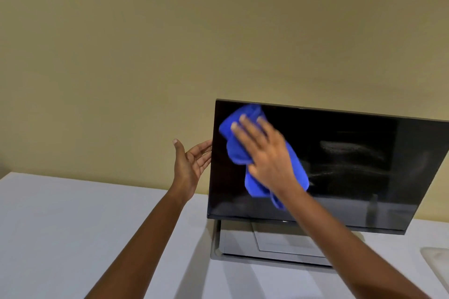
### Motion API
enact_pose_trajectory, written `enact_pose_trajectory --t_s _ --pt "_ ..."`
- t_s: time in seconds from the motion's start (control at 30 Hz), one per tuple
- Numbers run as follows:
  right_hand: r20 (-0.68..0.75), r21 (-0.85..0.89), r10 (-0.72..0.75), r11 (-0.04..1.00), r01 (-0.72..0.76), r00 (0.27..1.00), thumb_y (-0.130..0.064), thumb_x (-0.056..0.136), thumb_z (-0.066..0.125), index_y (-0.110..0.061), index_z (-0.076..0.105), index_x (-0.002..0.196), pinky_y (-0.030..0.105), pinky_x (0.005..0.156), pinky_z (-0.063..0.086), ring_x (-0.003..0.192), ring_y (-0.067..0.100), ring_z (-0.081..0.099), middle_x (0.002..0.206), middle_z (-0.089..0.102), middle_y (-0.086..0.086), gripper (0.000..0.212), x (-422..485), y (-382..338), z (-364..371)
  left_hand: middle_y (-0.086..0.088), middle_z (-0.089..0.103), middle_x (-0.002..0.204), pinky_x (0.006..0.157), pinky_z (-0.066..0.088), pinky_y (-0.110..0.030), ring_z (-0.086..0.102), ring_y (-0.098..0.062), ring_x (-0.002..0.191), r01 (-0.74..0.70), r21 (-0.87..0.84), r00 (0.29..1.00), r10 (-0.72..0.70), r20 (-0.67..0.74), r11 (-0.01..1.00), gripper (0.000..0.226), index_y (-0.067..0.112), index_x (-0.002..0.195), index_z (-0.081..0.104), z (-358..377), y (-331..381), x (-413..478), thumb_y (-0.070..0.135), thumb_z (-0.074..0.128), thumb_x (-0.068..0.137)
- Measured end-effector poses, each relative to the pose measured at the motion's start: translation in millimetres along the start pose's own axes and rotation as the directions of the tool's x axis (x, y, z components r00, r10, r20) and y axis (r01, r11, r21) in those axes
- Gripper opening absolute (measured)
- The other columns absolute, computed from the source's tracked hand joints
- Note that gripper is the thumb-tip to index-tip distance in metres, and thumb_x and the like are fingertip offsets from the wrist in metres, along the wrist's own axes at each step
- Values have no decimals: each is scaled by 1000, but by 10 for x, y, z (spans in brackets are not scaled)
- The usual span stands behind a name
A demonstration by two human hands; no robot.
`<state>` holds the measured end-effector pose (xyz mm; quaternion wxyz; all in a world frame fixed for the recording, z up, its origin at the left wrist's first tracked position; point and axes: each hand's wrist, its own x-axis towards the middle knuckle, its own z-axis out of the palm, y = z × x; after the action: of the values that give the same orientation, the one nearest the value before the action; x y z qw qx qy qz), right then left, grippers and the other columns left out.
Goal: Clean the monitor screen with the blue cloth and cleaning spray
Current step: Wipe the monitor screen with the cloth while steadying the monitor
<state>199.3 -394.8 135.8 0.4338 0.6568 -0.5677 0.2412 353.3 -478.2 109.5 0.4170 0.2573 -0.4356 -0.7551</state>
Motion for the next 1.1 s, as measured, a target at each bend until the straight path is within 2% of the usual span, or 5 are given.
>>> enact_pose_trajectory --t_s 0.2,0.4,0.77,0.97,1.1 --pt "103 -163 219 966 -201 970 -52 73 53 -28 37 138 57 102 27 136 34 18 148 37 9 71 416 66 115 -9 61 109 95 41 -26 58 -13 98 17 -21 1000 -17 26 1000 85 2 121 51 -32 2 -4 57 -5 90" --pt "74 -169 139 978 -125 987 -47 78 52 -26 36 138 49 103 24 134 32 24 146 27 2 65 -203 -316 359 -11 55 121 104 35 -30 57 -14 101 24 -31 1000 -24 17 999 85 5 121 52 -31 -14 37 58 -7 89" --pt "493 -76 -136 977 199 859 -34 51 80 -22 41 124 44 87 48 119 26 38 133 39 -3 84 -1459 -896 449 -12 55 122 103 38 -28 52 -22 115 0 -12 1000 -1 -20 1000 86 1 125 49 -47 -50 33 56 -6 90" --pt "555 -103 36 994 26 831 -32 34 84 -21 67 91 35 67 54 93 23 49 98 63 -5 60 -1299 -1044 295 -16 52 131 104 34 -28 51 -21 115 14 6 1000 -14 -24 1000 85 0 127 49 -2 22 -39 56 -5 91" --pt "424 -9 172 982 -186 889 -24 30 79 -22 62 95 34 62 53 97 27 43 108 52 -1 66 -1074 -868 62 -19 50 135 104 34 -29 51 -21 114 21 34 999 -20 -33 999 83 -1 126 49 24 69 -78 55 -2 92"
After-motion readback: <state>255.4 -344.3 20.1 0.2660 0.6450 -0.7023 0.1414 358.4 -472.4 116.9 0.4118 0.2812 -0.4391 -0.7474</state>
